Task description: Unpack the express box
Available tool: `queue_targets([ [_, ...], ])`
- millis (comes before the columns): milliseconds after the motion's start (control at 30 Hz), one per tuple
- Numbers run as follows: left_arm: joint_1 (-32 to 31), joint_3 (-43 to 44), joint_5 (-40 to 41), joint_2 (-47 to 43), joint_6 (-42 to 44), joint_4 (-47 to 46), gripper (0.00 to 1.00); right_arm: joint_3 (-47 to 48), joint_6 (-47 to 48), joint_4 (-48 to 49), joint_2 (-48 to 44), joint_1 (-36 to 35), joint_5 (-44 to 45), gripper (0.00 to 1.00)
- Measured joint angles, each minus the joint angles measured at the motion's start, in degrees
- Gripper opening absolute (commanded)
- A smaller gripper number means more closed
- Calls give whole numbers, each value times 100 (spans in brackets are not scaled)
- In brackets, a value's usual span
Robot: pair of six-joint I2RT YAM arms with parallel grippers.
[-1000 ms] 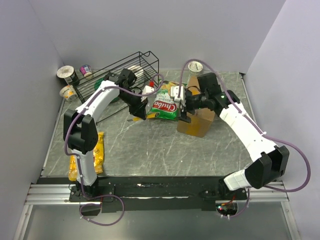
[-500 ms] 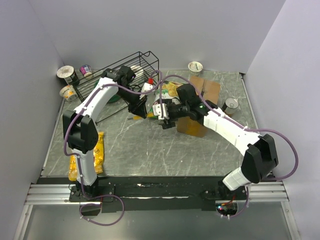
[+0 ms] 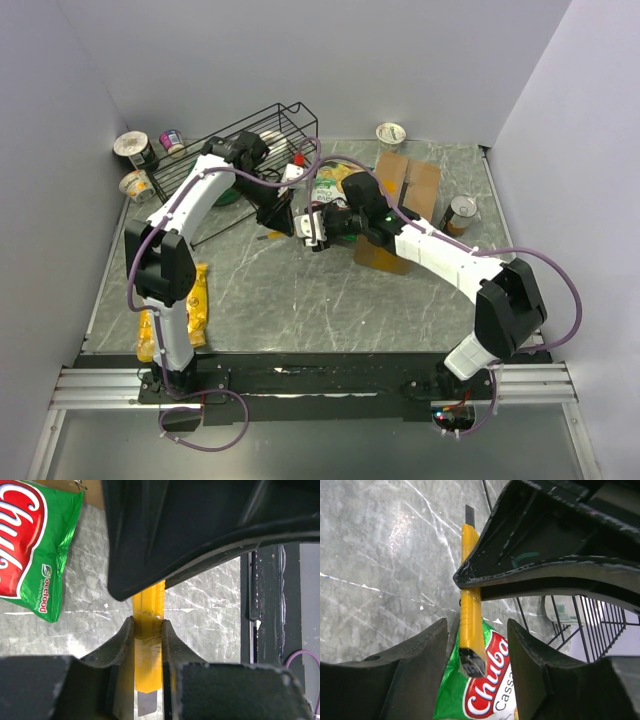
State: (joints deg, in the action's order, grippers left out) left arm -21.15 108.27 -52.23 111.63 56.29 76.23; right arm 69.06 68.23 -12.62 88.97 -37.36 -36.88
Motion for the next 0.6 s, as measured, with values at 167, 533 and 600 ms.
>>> queue_targets([
  [167, 79, 7, -87, 0, 7, 4, 8, 33, 170, -26, 74, 0, 4, 8],
  [533, 455, -1698, 55, -1145, -1674, -2153, 82, 2063, -754, -2214, 761, 330, -59, 0],
  [600, 538, -2538, 216, -1860, -2133, -3077, 84, 3023, -1115, -2979, 1106, 603, -278, 0],
])
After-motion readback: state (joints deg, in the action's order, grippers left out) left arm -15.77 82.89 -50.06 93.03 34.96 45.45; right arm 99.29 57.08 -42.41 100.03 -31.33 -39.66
